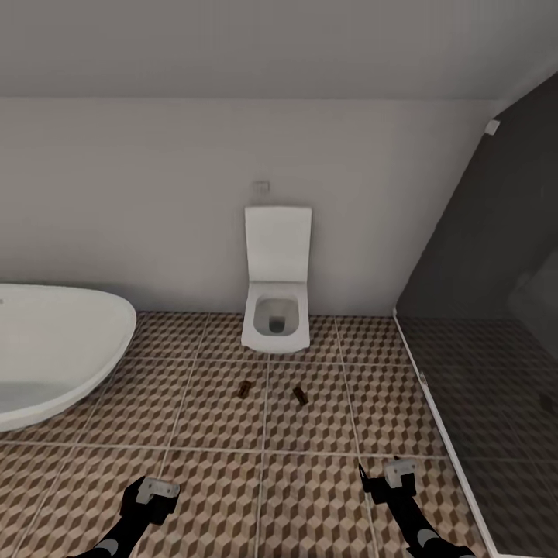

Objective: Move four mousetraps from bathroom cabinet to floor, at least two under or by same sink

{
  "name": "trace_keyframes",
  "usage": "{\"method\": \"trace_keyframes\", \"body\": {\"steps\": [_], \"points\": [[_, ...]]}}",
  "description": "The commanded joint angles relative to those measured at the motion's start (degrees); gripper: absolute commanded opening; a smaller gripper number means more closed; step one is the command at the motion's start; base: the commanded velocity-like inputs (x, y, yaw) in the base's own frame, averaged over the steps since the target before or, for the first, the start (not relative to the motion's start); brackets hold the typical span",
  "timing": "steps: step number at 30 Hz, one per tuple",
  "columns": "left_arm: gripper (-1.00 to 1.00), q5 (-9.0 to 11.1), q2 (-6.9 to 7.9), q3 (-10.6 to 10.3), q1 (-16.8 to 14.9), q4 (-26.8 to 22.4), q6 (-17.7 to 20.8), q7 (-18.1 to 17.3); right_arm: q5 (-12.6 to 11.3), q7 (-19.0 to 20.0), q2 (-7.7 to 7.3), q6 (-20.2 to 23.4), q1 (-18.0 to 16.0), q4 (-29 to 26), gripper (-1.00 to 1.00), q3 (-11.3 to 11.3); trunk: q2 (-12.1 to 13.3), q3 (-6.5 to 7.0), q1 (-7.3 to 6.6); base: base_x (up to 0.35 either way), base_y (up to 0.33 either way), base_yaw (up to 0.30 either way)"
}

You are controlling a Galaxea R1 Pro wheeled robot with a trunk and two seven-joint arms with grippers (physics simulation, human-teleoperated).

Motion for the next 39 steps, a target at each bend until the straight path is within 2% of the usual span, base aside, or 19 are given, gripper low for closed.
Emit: {"method": "trace_keyframes", "body": {"steps": [1,39], "points": [[1.00,0.6,-0.04,-0.5,-0.1,0.2,-0.3,-0.3,-0.4,-0.2,0.00,-0.1,0.0,0.0,1.00,0.5,-0.1,0.01,0.03,0.000,0.000,0.000],[1.00,0.6,-0.04,-0.5,-0.1,0.2,0.0,-0.2,-0.4,-0.2,0.02,-0.1,0.2,0.0,1.00,0.5,-0.1,3.51,0.03,0.000,0.000,0.000]]}}
